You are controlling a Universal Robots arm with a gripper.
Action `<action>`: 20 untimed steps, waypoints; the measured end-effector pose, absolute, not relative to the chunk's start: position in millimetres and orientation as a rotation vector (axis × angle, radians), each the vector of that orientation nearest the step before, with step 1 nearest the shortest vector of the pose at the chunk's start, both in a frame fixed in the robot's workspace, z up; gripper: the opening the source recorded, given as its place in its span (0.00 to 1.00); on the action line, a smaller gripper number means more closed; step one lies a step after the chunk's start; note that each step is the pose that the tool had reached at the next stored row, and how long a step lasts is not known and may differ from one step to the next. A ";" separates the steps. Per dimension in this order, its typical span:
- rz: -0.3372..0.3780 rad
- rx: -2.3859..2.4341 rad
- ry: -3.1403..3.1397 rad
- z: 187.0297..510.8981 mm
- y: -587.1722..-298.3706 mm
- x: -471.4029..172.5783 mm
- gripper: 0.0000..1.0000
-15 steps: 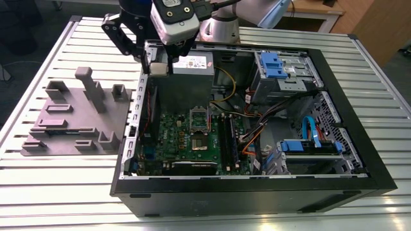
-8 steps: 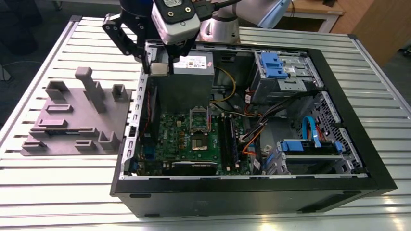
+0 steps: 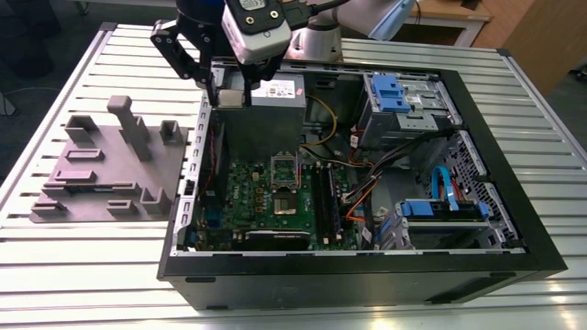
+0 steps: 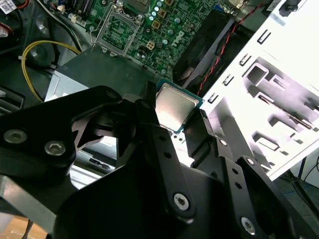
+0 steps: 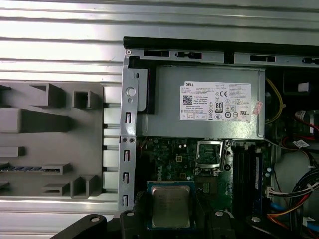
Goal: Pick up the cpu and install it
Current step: 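Pick up the cpu and move it towards the insertion slot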
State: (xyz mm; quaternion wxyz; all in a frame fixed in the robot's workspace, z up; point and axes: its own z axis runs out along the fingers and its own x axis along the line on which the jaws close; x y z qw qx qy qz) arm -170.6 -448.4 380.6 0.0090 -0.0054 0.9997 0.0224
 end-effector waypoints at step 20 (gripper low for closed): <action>0.070 -0.017 3.123 380.6 -448.4 -160.6 0.47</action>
